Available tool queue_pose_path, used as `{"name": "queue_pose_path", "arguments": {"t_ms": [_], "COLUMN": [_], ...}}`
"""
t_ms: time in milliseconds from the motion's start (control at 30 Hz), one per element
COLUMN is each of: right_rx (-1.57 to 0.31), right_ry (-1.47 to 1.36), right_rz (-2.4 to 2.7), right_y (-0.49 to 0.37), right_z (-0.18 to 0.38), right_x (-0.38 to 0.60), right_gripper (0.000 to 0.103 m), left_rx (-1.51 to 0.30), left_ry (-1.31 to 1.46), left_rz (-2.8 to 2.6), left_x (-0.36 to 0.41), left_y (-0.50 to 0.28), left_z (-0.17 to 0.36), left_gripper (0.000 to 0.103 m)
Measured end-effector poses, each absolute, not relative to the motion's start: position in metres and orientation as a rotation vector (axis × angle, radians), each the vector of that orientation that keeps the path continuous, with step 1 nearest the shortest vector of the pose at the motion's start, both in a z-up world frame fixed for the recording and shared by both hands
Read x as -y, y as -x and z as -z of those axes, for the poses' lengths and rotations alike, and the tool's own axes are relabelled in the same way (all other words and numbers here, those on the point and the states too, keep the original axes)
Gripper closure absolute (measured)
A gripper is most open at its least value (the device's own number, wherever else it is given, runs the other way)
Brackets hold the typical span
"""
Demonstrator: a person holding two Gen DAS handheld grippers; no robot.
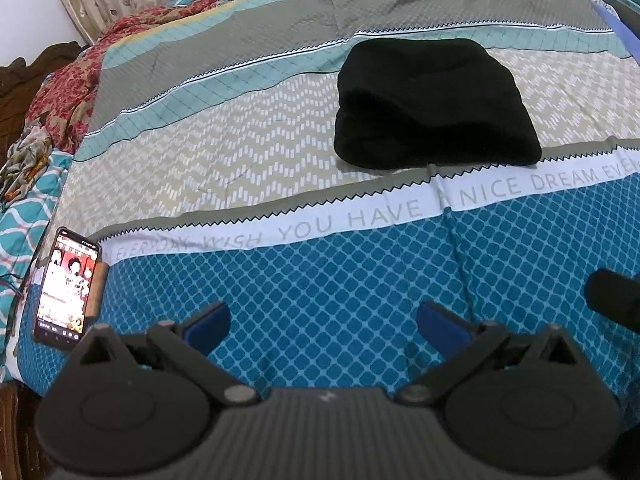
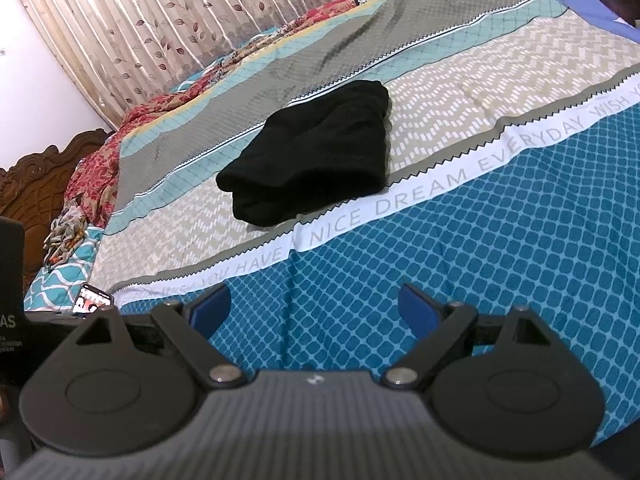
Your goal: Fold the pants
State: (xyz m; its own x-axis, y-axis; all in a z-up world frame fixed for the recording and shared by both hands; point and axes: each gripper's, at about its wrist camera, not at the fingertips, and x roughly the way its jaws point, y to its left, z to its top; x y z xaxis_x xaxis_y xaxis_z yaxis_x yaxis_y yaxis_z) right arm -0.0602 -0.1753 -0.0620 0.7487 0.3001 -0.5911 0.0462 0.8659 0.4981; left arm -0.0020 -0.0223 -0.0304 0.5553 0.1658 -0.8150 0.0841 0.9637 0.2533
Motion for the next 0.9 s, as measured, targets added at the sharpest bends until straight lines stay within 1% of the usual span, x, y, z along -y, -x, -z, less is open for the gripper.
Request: {"name": "queue_pose_path", "arguments": {"t_ms": [900], "right_rx": [-0.732], "right_ry": [-0.532], "right_rz": [-0.129], "right_y": [0.0599], "right_z": [0.0645], "right_x": [0.1769], "right_gripper": [0.011], "left_rx": [-1.039], "left_ry": [-0.288], "left_rz": [-0.049], "left_x": [0.0255], "left_y": [-0.0013], "left_z": [0.0383], "left_gripper": [0.000]}}
